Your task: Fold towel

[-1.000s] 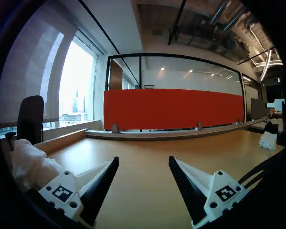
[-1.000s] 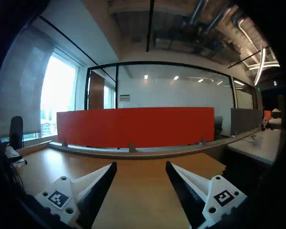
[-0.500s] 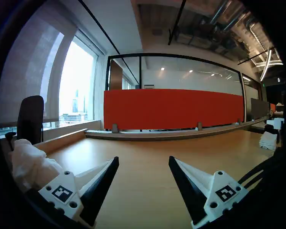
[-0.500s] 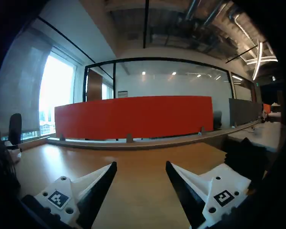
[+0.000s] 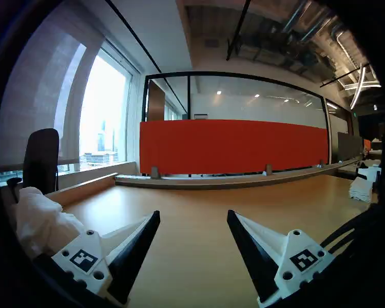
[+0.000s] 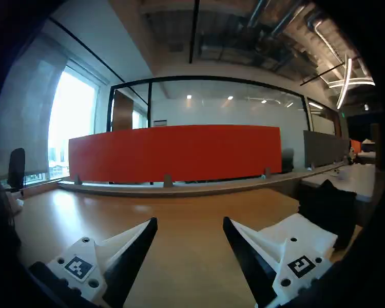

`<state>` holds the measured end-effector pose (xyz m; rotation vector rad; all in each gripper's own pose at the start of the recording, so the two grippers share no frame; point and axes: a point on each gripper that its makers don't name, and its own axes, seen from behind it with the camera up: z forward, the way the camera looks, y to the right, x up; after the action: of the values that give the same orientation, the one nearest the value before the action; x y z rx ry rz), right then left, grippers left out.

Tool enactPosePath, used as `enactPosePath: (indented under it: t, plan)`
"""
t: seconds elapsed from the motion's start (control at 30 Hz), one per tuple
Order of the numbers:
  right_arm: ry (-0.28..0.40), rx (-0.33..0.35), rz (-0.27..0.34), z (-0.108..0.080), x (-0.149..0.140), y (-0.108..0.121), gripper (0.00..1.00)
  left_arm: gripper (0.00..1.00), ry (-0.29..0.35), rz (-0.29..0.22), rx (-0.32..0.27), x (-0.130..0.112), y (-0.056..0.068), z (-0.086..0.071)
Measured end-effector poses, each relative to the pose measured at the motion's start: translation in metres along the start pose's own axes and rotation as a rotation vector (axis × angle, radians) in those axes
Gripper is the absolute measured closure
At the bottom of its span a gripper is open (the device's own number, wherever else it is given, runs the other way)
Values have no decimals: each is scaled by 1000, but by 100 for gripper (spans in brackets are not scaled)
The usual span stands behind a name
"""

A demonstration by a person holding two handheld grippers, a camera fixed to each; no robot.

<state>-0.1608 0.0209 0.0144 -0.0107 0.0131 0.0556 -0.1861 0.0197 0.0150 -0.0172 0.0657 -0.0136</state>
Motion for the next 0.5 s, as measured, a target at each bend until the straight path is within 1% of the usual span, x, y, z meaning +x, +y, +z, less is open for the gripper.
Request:
enactPosePath:
  t: [0.2, 0.3, 0.5]
  plan:
    - [-2, 9, 3, -4, -5, -4, 1, 3, 0, 0, 0, 0, 0, 0]
    - [7, 12, -4, -6, -3, -4, 1, 3, 0, 0, 0, 0, 1, 0]
    - [16, 30, -37, -7, -5, -12, 1, 3, 0, 0, 0, 0, 0, 0]
